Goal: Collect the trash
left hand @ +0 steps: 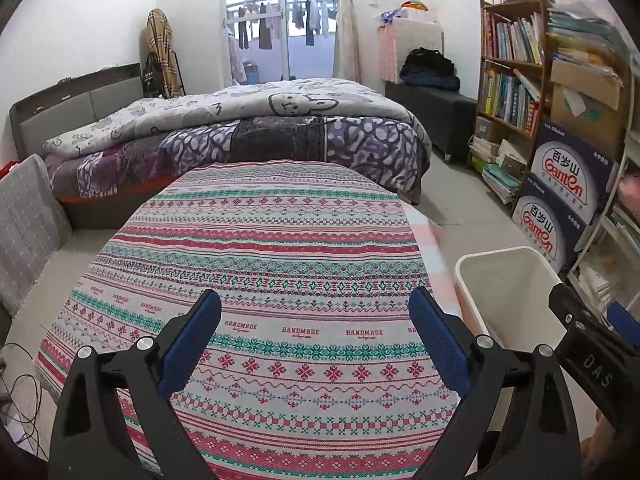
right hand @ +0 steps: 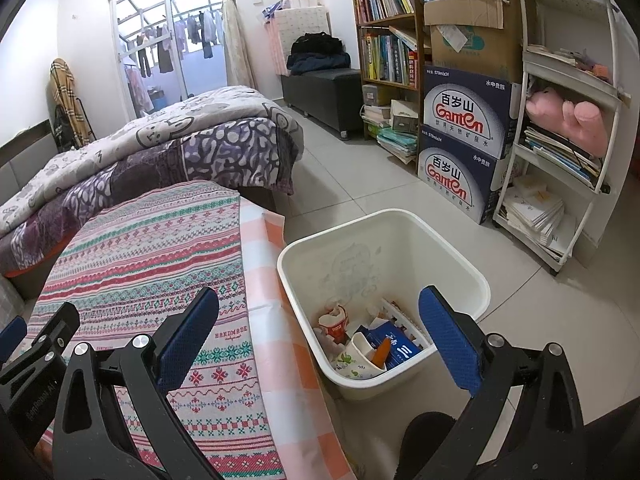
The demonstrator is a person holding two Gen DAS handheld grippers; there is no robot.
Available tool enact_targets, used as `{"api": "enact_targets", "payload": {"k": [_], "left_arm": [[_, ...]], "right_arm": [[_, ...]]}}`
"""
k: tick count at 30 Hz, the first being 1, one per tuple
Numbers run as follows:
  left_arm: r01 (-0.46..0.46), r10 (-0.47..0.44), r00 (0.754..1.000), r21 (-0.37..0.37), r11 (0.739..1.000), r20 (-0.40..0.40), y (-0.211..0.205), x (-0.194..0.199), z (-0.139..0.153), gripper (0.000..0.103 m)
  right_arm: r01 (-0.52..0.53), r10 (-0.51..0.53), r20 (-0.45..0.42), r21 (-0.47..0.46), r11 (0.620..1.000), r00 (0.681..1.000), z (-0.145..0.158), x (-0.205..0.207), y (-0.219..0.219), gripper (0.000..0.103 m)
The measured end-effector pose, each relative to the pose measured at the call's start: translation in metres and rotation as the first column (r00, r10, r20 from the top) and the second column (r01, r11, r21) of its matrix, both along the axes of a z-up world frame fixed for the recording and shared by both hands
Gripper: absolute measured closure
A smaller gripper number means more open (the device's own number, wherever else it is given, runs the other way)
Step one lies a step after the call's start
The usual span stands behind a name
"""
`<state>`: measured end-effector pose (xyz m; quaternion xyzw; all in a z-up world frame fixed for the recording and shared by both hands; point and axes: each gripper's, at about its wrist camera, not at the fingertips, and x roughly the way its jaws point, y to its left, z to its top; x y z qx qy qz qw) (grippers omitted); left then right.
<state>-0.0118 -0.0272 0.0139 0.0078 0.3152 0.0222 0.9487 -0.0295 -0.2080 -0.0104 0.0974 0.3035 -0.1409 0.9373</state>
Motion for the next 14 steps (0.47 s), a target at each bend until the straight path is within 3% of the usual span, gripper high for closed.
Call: {"api": "enact_targets", "payload": {"k": [14], "left_arm": [[-0.010,0.010,1.000,-0.004,1.000,-0.002,0.0000,-0.0002,0.0012,0.010]], "right_arm": [[0.000,0.000,-0.004,0.000,1.000,1.000,0.0001,-0.0012,0.0003,0.007]]}}
